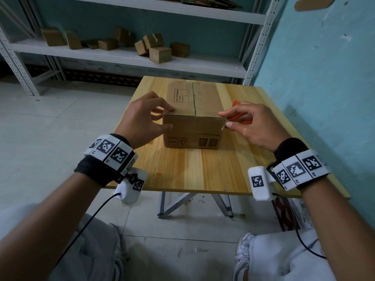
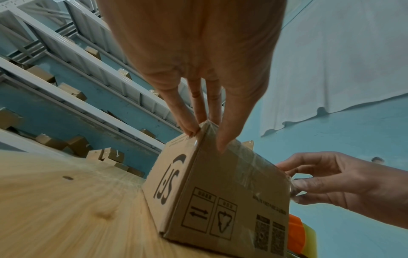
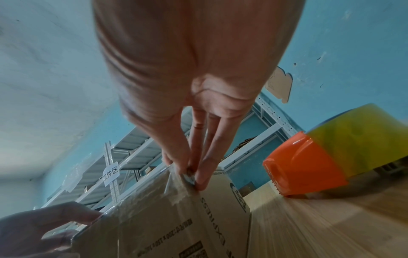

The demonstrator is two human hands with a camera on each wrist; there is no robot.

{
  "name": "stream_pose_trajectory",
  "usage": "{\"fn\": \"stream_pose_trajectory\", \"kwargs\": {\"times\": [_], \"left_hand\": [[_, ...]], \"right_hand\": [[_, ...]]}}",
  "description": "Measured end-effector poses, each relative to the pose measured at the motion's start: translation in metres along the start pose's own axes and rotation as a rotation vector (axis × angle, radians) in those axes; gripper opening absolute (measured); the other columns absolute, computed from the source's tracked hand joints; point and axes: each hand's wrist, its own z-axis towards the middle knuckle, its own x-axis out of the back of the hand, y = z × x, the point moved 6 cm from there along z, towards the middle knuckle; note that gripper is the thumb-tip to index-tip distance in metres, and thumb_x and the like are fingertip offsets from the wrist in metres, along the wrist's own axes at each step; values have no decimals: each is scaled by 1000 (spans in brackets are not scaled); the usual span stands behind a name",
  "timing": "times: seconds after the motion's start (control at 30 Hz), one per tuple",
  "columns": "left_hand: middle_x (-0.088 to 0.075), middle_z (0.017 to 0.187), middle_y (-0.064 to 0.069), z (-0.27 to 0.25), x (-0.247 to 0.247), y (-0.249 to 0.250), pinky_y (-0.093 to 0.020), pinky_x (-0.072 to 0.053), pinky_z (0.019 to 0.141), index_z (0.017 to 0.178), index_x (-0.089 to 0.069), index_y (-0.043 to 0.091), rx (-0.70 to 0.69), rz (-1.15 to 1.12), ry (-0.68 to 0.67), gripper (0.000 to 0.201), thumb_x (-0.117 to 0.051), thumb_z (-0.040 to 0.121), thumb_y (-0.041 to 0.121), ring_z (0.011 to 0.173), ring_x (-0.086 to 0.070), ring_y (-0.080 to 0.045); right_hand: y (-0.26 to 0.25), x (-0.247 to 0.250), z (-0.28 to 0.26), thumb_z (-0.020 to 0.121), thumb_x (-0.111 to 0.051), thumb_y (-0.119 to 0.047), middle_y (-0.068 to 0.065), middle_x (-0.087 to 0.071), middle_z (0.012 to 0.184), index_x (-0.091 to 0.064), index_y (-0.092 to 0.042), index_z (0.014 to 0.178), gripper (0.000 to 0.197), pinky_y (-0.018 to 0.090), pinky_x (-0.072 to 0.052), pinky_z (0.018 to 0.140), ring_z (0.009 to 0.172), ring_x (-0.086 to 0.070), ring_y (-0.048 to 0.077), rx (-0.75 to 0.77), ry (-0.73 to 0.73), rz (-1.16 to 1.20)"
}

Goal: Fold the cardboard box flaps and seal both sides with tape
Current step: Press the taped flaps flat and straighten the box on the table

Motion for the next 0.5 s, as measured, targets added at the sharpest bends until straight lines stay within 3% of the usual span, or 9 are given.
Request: {"fn": "stream_pose_trajectory", "kwargs": {"times": [0.5], "left_hand": [[-57, 115, -1, 0, -1, -2, -9, -47, 69, 111, -66, 12, -5, 4, 7, 34, -75, 78, 16, 100, -57, -13]], "right_hand": [[0, -2, 1, 86, -72, -14, -5, -68, 105, -73, -21, 108, 23, 19, -54, 85, 96, -65, 5, 24, 47, 4]]}}
